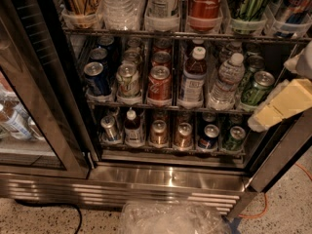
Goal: Pick redbull can from top shelf of fridge
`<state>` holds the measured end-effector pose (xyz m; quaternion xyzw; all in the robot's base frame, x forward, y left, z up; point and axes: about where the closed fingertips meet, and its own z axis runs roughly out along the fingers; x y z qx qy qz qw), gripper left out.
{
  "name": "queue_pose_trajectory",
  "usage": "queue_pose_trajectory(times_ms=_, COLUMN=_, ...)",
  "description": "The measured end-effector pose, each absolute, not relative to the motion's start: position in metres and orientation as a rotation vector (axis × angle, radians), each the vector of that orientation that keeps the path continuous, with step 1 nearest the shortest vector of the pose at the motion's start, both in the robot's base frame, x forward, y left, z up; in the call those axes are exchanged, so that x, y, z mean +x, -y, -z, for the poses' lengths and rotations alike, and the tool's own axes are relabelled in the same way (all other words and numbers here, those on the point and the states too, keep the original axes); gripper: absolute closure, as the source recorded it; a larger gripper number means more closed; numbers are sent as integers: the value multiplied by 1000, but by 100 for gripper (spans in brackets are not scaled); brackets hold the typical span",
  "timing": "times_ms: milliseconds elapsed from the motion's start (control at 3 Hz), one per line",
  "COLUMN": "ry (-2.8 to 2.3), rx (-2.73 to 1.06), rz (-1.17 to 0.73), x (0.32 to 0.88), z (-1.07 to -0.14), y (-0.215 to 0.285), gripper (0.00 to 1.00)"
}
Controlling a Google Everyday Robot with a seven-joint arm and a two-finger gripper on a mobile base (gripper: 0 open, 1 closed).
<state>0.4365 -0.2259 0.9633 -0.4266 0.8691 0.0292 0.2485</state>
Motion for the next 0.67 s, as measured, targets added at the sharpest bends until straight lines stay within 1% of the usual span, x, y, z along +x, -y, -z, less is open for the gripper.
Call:
queue_pose_trajectory(times_ms=333, ry=-2394, rx=-988, rz=-112, x=445, z=-965, y=229, gripper=0)
queue_pose_trajectory(times_ms=667, ry=-2394, rx=-988, rz=-112, x=445, z=-965, y=229, gripper=0)
